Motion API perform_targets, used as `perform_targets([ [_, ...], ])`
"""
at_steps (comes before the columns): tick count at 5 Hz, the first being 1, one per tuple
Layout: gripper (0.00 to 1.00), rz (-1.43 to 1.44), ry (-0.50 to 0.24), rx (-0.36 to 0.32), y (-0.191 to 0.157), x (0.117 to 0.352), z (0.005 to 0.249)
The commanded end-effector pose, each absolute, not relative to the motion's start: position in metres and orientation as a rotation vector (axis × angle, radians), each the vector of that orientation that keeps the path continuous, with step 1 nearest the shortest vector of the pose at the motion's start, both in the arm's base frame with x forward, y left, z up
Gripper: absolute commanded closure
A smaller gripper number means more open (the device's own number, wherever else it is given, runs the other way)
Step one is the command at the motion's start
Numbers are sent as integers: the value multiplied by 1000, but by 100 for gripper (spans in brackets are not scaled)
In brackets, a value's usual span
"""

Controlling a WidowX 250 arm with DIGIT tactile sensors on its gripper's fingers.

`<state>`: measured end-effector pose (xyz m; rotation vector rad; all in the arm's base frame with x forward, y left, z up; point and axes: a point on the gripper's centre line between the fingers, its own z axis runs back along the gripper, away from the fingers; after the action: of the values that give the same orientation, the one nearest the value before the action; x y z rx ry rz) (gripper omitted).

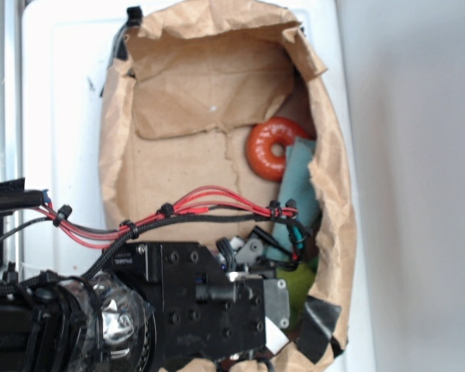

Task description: Grab the blue sponge.

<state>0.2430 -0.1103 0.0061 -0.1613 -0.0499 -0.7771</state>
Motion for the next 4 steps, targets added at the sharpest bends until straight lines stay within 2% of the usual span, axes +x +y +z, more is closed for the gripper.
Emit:
perform_targets([
  [1, 100, -605, -39, -228, -69, 253, 46],
  [2, 100, -436, -42, -288, -25, 260, 76],
  [4, 100, -311, -99, -273, 13, 250, 124],
])
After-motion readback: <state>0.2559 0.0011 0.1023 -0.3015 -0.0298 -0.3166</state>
